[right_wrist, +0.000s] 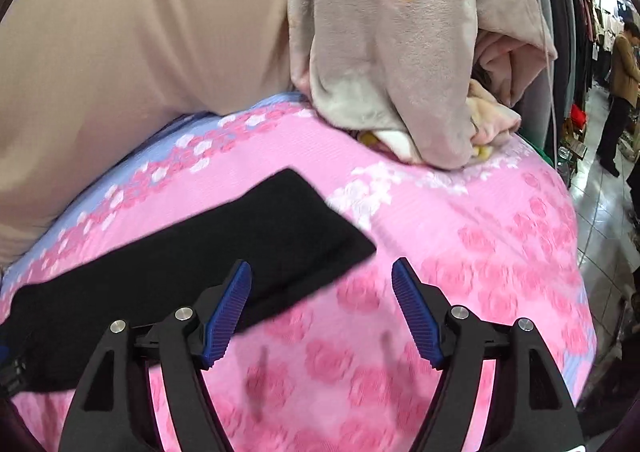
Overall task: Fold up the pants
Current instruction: 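Move the open right gripper to the folded end of the trousers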
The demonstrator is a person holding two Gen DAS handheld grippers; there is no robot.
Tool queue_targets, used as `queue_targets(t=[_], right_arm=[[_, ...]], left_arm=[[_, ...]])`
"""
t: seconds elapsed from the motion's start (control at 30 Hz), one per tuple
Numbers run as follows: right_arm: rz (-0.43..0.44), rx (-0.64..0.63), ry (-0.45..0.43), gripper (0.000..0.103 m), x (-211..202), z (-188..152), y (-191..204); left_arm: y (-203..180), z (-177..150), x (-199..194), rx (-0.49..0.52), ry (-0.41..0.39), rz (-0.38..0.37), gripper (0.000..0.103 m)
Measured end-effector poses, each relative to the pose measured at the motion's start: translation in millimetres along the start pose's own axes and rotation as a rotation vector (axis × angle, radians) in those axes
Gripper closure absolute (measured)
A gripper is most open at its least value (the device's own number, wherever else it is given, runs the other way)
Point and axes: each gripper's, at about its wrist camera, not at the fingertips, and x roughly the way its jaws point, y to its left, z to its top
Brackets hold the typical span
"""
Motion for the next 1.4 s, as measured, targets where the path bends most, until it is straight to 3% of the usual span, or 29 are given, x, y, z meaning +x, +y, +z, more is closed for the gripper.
queue_targets(t=[0.07, 0.1, 0.17, 0.23, 0.33, 0.5, 0.63, 0.67, 0.7, 0.73, 0.8, 0.93, 1.03, 1.07, 1.1, 1.33, 1.4], right_arm=[[0.018, -0.007, 0.005, 0.037, 11, 5, -3], [0.037, -0.005, 0.039, 0.054, 22, 7, -5], [0.077, 0.032, 0.111, 0.072, 42, 10, -13], [0.098, 0.062, 0.143, 0.072, 54, 9, -17], [0.086, 0.01, 0.157, 0.071, 59, 9, -12], [0.045, -0.003, 0.107, 0.069, 46, 15, -15], [0.047, -0.03, 0.156, 0.061, 66, 12, -13], [0.047, -0.047, 0.148, 0.065, 66, 11, -9], [0.036, -0.069, 0.134, 0.088, 64, 11, -5], [0.033, -0.078, 0.123, 0.093, 60, 12, -3], [0.019, -0.068, 0.077, 0.094, 47, 17, -8], [0.024, -0.029, 0.155, 0.091, 69, 9, -22], [0.056, 0.016, 0.075, 0.073, 53, 10, -25], [0.043, 0.039, 0.04, 0.059, 49, 9, -28], [0.039, 0.061, 0.018, 0.054, 46, 8, -31], [-0.026, 0.198, -0.021, 0.053, 42, 6, -51], [-0.022, 0.231, -0.024, 0.044, 42, 5, -58]], left_arm=[[-1, 0, 0, 0.001, -0.003, 0.005, 0.011], [-3, 0, -1, 0.005, -0.005, 0.006, 0.011], [-5, 1, -1, 0.013, -0.005, 0.01, 0.011], [-7, 2, -2, 0.024, -0.008, 0.013, 0.011], [-9, 5, 0, 0.027, -0.004, 0.009, 0.011], [-15, 9, 4, 0.033, 0.005, 0.008, 0.011], [-21, 11, 6, 0.045, 0.007, 0.004, 0.011], [-22, 12, 7, 0.048, 0.009, 0.005, 0.011], [-24, 13, 7, 0.05, 0.01, 0.007, 0.011], [-25, 13, 7, 0.051, 0.011, 0.008, 0.011], [-26, 15, 8, 0.052, 0.014, 0.007, 0.011], [-31, 14, 12, 0.057, 0.025, 0.004, 0.011], [-36, 13, 17, 0.063, 0.045, -0.003, 0.011], [-37, 12, 17, 0.066, 0.046, -0.004, 0.011], [-39, 12, 17, 0.07, 0.045, -0.006, 0.011], [-46, 14, 16, 0.033, -0.029, 0.006, 0.011], [-48, 16, 16, 0.031, -0.03, 0.016, 0.011]])
